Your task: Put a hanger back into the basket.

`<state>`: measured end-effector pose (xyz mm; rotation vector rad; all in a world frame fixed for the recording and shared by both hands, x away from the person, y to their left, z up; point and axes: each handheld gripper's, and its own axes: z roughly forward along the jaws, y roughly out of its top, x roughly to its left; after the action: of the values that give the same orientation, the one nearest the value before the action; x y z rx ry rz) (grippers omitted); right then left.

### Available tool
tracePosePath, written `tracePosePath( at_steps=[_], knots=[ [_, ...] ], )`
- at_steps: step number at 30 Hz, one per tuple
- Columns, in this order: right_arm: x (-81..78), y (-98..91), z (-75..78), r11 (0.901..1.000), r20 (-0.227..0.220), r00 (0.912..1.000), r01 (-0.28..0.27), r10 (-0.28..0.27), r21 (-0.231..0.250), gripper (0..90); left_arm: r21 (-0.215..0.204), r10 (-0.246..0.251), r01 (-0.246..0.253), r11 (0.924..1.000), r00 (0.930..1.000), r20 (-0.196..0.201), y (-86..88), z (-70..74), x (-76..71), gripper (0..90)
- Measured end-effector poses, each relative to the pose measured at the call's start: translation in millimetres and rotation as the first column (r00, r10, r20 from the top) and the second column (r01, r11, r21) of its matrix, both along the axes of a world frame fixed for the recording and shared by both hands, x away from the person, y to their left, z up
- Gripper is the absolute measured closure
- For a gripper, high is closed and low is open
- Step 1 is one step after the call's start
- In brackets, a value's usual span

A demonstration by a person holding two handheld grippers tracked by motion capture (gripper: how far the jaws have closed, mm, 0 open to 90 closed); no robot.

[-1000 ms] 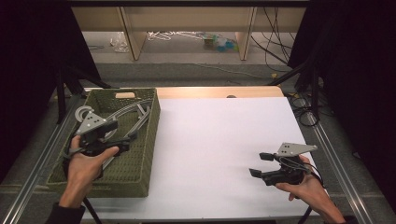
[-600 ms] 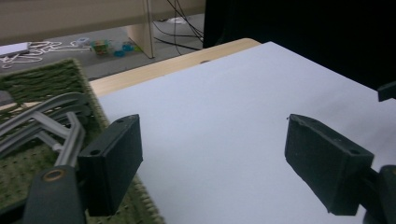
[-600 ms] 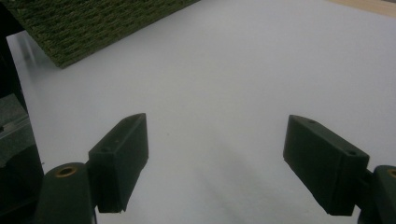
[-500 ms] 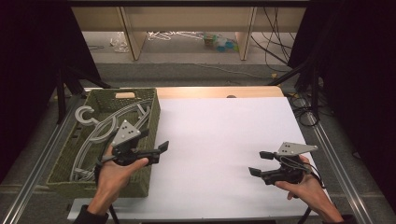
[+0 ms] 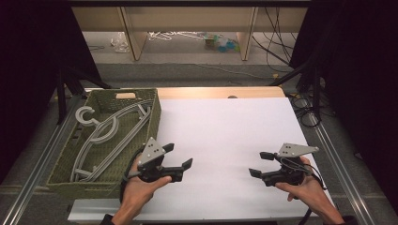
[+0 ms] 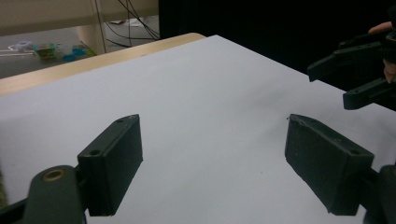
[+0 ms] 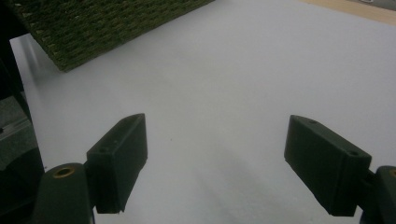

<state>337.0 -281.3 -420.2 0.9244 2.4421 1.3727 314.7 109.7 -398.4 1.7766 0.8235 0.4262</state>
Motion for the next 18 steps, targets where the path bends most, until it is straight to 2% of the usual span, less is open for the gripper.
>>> tracePosePath(
  at_steps=[4, 5, 8, 10, 12, 13, 14, 16, 17, 18],
  knots=[
    [-1.3, 0.1, 0.6, 1.0, 0.015, 0.9999, 0.008, -0.008, 0.005, 22.1, 0.01, -0.015, 0.015, 0.9998, 0.9998, 0.014, -6.8, -13.3, -5.4, 19.1],
    [-1.6, 0.1, 0.9, 0.9999, 0.018, 0.9998, 0.01, -0.01, 0.005, 22.1, -0.006, -0.016, 0.016, 0.9998, 0.9999, -0.001, -8.1, -17.8, -8.0, 19.1],
    [-2.6, 1.8, 0.4, 0.9998, 0.02, 0.9998, 0.006, -0.006, 0.018, 22.2, 0.006, -0.036, 0.036, 0.9993, 0.9994, 0.004, -6.7, -25.0, -12.3, 18.4],
    [-3.5, 1.7, 1.3, 1.0, 0.019, 0.9998, 0.008, -0.008, 0.005, 22.2, 0.005, -0.034, 0.034, 0.9994, 0.9994, 0.007, -5.1, -26.9, -14.0, 17.7],
    [-5.3, 2.1, 1.5, 0.9995, 0.043, 0.9986, 0.029, -0.029, 0.012, 22.4, 0.01, -0.037, 0.037, 0.9993, 0.9992, 0.018, -3.4, -30.1, -16.5, 17.6],
    [-5.3, 2.9, 0.7, 0.9992, 0.038, 0.999, 0.022, -0.023, 0.032, 22.4, 0.009, -0.039, 0.039, 0.9992, 0.9991, 0.017, -3.3, -32.0, -17.9, 17.6],
    [-7.7, 2.9, 1.6, 0.9987, 0.039, 0.9984, 0.041, -0.042, 0.03, 22.2, 0.013, -0.05, 0.05, 0.9987, 0.9984, 0.026, -2.7, -33.3, -18.4, 17.5],
    [-8.3, 3.6, 1.0, 0.9988, 0.039, 0.9986, 0.034, -0.035, 0.036, 21.7, 0.023, -0.043, 0.042, 0.9989, 0.9988, 0.026, -1.8, -34.5, -20.6, 17.4],
    [-9.9, 4.3, 0.6, 0.9987, 0.045, 0.9982, 0.037, -0.039, 0.034, 21.0, 0.021, -0.041, 0.04, 0.999, 0.9986, 0.034, -0.9, -34.8, -21.7, 17.2],
    [-14.2, 5.8, -1.0, 0.9986, 0.042, 0.9983, 0.039, -0.041, 0.036, 16.3, 0.007, -0.044, 0.043, 0.999, 0.9981, 0.044, 0.0, -35.0, -23.2, 17.2]
  ],
)
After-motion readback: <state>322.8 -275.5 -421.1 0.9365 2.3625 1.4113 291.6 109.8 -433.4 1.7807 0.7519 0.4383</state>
